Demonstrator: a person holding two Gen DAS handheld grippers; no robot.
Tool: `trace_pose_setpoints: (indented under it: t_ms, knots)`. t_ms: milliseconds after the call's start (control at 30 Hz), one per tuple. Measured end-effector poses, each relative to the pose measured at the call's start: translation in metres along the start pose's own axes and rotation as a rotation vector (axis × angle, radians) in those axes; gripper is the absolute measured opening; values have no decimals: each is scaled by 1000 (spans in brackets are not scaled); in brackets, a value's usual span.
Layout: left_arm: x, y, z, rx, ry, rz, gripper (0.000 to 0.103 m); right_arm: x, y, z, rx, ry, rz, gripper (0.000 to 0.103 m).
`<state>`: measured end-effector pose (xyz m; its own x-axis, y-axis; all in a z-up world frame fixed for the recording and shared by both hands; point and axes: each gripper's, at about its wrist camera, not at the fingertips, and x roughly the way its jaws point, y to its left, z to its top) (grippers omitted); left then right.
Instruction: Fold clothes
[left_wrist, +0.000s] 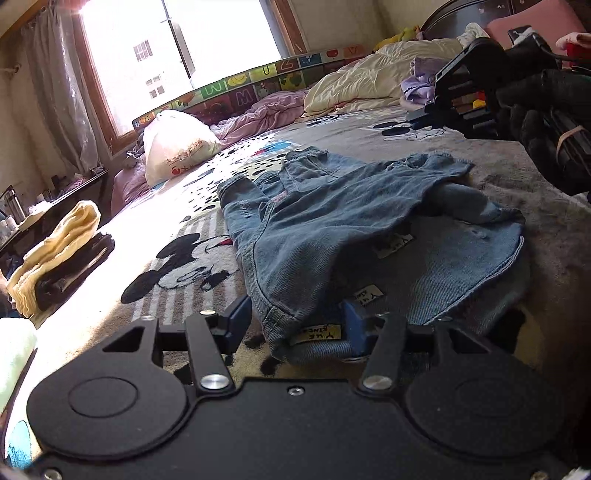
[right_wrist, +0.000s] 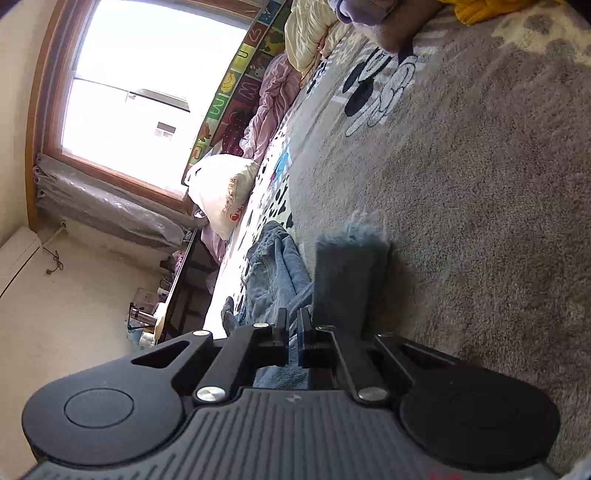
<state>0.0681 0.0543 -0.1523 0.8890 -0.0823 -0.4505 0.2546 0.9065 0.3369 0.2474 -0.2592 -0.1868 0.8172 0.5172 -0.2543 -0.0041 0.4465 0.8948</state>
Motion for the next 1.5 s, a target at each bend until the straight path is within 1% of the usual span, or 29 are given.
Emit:
trace_pose_setpoints:
  t_ms: [67,133,167,200,233,267,300,333,367,400,433,467,533,633,667,700,733,767,833,867,967,1100,1133,1200,1300,1367,1400,1433,1500]
  knots:
    - [-2,-3,1,26,-24,9,52,-3,18,8,-70,-1,30,5]
    - [0,-5,1,34,-9,-13,52,-7,35,18,-137,-11,59,4]
    - [2,-6,0,43,-2,-9,50,-10,41,22,-163,-18,62,4]
    - [2,-8,0,58,-6,5,50,-14,45,27,-184,-24,45,4]
    - [2,-10,0,72,-11,18,50,-16,45,29,-186,-28,10,4]
    - [2,-10,1,70,-23,22,50,-18,41,30,-163,-22,-25,8]
    - [1,-10,2,69,-34,26,50,-18,32,29,-123,3,-47,10]
    - [0,-11,4,67,-46,30,50,-18,24,26,-85,35,-69,18]
    - [0,-11,5,66,-53,29,50,-19,16,20,-58,56,-115,51]
    - [0,-11,6,66,-59,29,50,-22,9,12,-34,64,-167,71]
    - [1,-13,6,70,-59,29,50,-26,2,5,-5,64,-200,87]
    - [3,-14,6,75,-54,29,50,-28,-5,-1,36,71,-204,86]
    - [6,-17,6,85,-45,28,50,-30,-17,-12,107,87,-183,84]
    - [8,-18,5,87,-35,35,50,-24,-15,-15,100,89,-177,85]
    - [8,-17,5,81,-34,36,50,-20,-15,-14,110,87,-170,82]
    - [8,-16,5,76,-33,37,50,-15,-16,-13,119,85,-164,76]
    - [8,-16,5,75,-30,40,50,-11,-18,-13,124,87,-162,54]
    - [9,-16,4,78,-26,43,50,-6,-21,-12,134,90,-154,26]
    - [10,-17,2,88,-16,41,49,2,-25,-13,147,93,-136,12]
    - [9,-18,1,94,-13,38,47,3,-25,-13,141,88,-130,8]
    - [9,-19,0,111,-2,23,44,-4,-7,-8,109,52,-64,5]
    - [11,-18,0,107,36,-42,41,-14,44,8,-53,9,46,4]
    - [12,-17,0,105,45,-56,41,-14,54,11,-96,6,55,4]
    - [13,-15,1,90,62,-86,40,-8,61,15,-167,14,13,4]
    - [12,-8,1,55,78,-134,40,-1,48,15,-192,35,-75,4]
    - [9,1,0,24,84,-192,41,-3,30,12,-170,55,-126,4]
    - [7,9,0,-7,86,-231,41,-4,21,8,-155,67,-150,4]
    - [4,22,0,-60,77,-262,42,-7,14,5,-144,74,-164,4]
    - [-1,43,0,-170,33,-243,42,-14,1,-4,-119,80,-171,4]
